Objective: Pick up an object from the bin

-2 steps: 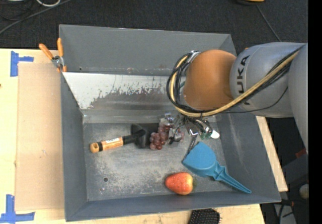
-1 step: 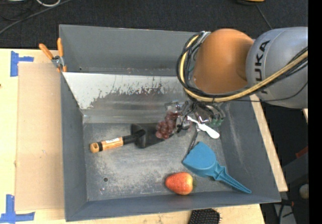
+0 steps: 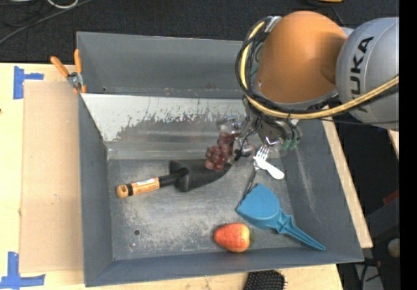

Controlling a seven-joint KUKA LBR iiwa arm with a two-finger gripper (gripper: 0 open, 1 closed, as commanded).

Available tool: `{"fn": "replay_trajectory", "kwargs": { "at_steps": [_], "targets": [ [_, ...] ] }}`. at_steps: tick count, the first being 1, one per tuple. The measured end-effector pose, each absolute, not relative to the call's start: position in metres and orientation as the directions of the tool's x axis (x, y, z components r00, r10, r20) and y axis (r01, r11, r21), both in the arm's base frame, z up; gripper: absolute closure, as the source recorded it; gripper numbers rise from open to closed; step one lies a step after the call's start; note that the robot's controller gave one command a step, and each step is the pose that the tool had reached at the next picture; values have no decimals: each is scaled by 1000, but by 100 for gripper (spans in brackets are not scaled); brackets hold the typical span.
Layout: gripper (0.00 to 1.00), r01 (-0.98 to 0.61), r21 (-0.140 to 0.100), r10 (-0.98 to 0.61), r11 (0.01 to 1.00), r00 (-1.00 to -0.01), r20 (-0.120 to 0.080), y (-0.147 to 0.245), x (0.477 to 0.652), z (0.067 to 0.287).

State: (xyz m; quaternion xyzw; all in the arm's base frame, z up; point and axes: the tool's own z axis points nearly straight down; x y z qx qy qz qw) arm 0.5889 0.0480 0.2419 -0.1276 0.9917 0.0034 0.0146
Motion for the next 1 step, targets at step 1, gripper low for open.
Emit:
{"fn": "replay_trajectory", "kwargs": {
  "at_steps": [1],
  "targets": [
    [100,-285,-1,-285,958,-958,-43,60,585,219]
  ]
}}
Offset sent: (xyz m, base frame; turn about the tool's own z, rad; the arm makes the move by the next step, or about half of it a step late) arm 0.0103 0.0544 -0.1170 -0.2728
